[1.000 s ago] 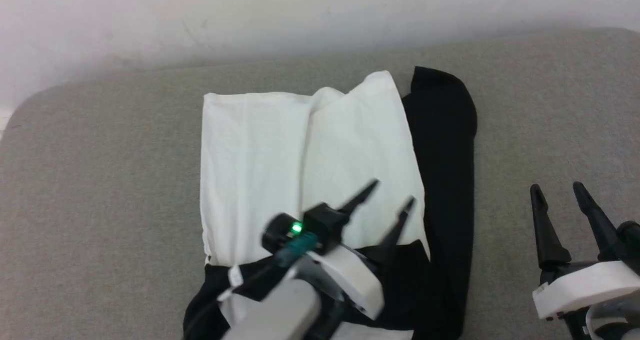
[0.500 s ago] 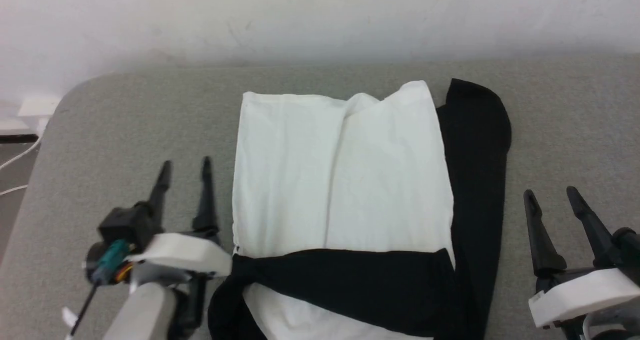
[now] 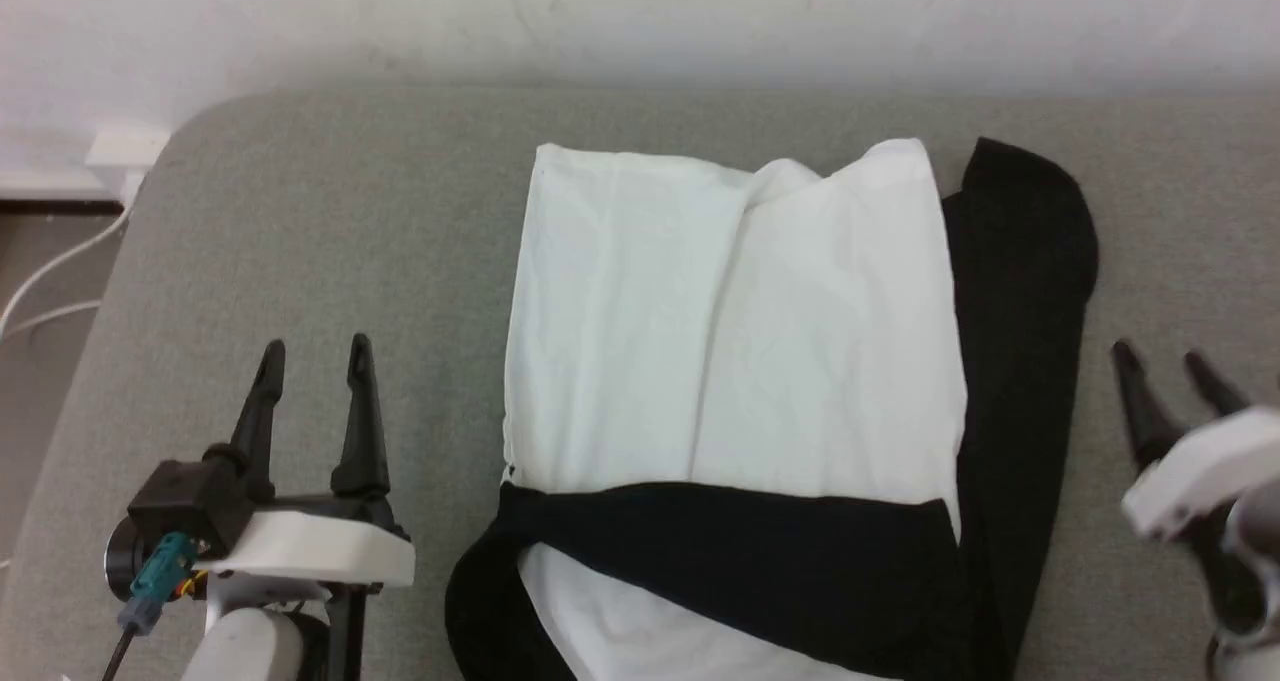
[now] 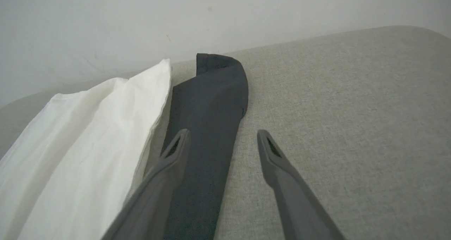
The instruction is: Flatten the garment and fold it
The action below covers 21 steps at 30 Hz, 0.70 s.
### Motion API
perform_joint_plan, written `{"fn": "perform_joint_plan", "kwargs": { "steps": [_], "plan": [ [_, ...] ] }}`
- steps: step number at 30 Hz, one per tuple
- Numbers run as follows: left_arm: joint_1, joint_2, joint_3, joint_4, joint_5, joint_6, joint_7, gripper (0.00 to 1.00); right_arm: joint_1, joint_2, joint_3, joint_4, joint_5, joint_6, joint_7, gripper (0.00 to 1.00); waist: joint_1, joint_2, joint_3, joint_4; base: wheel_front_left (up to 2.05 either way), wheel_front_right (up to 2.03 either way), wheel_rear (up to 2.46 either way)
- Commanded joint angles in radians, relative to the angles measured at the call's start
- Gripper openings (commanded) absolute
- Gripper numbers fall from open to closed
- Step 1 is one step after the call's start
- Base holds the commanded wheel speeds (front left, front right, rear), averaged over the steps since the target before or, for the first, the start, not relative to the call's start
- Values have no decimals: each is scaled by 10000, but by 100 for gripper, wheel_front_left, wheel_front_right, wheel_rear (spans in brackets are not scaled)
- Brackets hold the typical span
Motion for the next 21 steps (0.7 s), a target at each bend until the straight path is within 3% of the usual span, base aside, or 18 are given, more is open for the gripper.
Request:
{"fn": "perform_joint_plan", "kwargs": {
  "steps": [1,10,15,21],
  "plan": [
    [-57,-140,75,-217,88,-62,-46,100,-743,-290,-209,564,208,-17,266,100,0,-1,574,277,0,0,0],
    [-1044,-1001,284,-1085,484,-537,-47,100,-4813,-1969,-611,3596,681,-17,2866,100,0,-1,2533,1039,0,0,0],
    [-1430,-1432,526,-1338,751,-911,-47,100,-6461,-2414,-475,4363,457,-17,4130,100,0,-1,3320,1305,0,0,0],
    [-1780,-1884,777,-1286,1042,-1315,-47,100,-7453,-2665,-759,5056,-279,-17,4628,100,0,-1,3913,1577,0,0,0]
  ]
}}
